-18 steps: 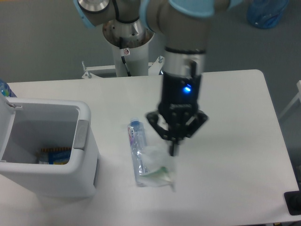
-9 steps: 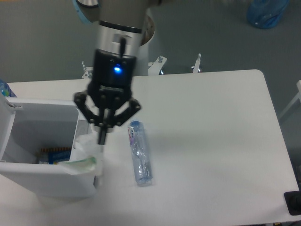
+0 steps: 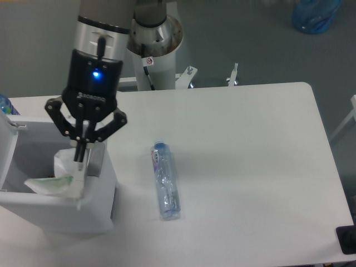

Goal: Place the trash in the trash can
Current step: 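Lower the tissue into the bin and open the gripper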

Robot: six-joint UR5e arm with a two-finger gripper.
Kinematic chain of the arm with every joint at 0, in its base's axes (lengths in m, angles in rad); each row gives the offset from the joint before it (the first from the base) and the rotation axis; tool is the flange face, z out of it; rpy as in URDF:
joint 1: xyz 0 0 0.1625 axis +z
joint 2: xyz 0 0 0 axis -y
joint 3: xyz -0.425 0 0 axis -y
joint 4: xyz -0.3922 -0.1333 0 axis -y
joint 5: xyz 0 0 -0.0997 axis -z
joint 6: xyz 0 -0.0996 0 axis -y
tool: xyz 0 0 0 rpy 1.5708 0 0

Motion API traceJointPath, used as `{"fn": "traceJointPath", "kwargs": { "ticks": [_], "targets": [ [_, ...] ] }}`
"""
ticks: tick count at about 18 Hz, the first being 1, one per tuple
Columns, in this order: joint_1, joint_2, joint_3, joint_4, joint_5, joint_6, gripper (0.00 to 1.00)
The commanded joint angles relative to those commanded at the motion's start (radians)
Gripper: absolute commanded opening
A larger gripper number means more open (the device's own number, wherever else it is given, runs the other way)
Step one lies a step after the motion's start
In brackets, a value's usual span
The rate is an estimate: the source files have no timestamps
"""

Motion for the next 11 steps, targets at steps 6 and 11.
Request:
{"fn": "traceJointPath", "kwargs": {
  "ticks": [6, 11],
  "targets": [
    [-0.014, 0.002, -0.038, 0.003, 0.002, 0.037, 0.18],
    [-0.014, -0.009, -0.043, 0.002, 0.005, 0.130, 0.96]
  ]
}}
